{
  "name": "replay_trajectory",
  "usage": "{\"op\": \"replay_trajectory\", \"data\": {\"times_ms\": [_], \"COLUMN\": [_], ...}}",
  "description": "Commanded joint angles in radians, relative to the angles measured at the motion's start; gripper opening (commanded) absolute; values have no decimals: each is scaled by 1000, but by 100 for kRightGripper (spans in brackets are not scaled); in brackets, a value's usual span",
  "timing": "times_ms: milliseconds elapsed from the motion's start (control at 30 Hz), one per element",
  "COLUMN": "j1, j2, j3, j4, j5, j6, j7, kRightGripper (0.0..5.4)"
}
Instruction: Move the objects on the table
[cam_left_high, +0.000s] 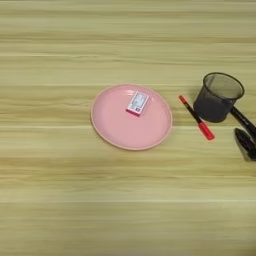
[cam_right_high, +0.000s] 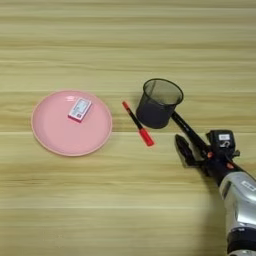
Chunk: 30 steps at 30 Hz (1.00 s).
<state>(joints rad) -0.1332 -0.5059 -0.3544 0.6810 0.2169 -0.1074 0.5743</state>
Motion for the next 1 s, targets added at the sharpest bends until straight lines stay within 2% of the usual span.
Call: {"op": "replay_trajectory", "data": {"times_ms": [33, 533, 600, 700, 867, 1000], "j1": [-7, 0, -1, -1, -1, -4], "j2": [-40, -38, -38, -40, -52, -85], "j3": [15, 32, 34, 36, 34, 25], "j4": [-7, -28, -30, -39, -49, -59], "j5": [-20, -16, -16, -16, -20, -23], "j6": [15, 22, 22, 24, 23, 31], "j7": [-12, -9, -10, -13, -15, -11], "kRightGripper": [379, 203, 158, 124, 118, 118]}}
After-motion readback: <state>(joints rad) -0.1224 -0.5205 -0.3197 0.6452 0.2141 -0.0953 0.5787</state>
